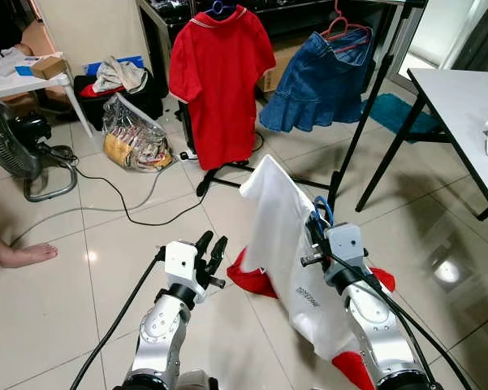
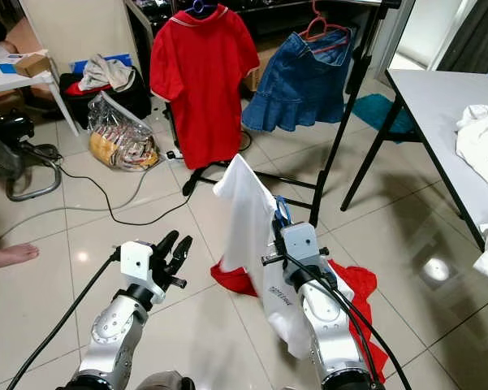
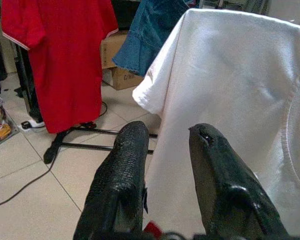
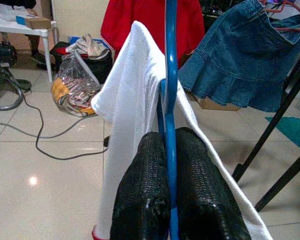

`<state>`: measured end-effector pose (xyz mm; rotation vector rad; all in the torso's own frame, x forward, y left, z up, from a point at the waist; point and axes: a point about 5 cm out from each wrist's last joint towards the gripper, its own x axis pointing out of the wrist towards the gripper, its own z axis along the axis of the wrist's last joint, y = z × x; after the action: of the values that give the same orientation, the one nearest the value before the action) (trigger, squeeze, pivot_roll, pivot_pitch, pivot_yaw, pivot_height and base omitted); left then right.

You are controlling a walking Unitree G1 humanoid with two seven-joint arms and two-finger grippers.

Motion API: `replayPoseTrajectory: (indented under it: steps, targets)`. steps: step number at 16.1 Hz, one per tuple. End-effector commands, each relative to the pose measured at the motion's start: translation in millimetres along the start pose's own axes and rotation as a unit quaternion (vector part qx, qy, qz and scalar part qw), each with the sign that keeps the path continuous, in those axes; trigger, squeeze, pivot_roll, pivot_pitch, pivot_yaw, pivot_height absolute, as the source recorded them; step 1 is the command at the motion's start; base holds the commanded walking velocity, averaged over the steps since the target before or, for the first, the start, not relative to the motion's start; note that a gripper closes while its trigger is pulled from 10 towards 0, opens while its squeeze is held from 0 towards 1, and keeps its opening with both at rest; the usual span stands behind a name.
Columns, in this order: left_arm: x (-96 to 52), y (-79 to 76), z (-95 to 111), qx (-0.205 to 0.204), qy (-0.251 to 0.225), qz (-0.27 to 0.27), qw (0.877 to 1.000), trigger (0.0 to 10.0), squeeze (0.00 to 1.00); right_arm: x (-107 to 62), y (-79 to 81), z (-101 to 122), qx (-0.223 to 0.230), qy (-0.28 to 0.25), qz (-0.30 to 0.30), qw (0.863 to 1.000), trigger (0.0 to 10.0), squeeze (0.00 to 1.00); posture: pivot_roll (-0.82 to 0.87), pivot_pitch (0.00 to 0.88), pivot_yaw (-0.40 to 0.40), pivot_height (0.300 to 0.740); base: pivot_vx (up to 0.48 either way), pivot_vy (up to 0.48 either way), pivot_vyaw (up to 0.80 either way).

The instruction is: Hang hanger

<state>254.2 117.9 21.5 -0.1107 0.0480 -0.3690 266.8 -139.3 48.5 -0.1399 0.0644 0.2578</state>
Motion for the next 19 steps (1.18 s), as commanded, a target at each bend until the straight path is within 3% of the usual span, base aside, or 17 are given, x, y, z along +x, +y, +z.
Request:
replayPoseTrajectory:
  steps: [1,19]
  targets:
    - [0.9,-1.5,2,0.005,-0.002,-0.002,1.0,10.0,0.0,1.7,0.1,4,-0.007,-0.014,0.005,1.0,10.0,0.0,0.12,0.0,0.014,0.74,0.0,0.0,0.0]
    - [6.4,-13.5,5,0.036,-0.005,-0.054,0.998,10.0,0.0,-1.1,0.3,1,-0.013,-0.008,0.011,1.0,10.0,0.0,0.1,0.0,0.016,0.74,0.0,0.0,0.0]
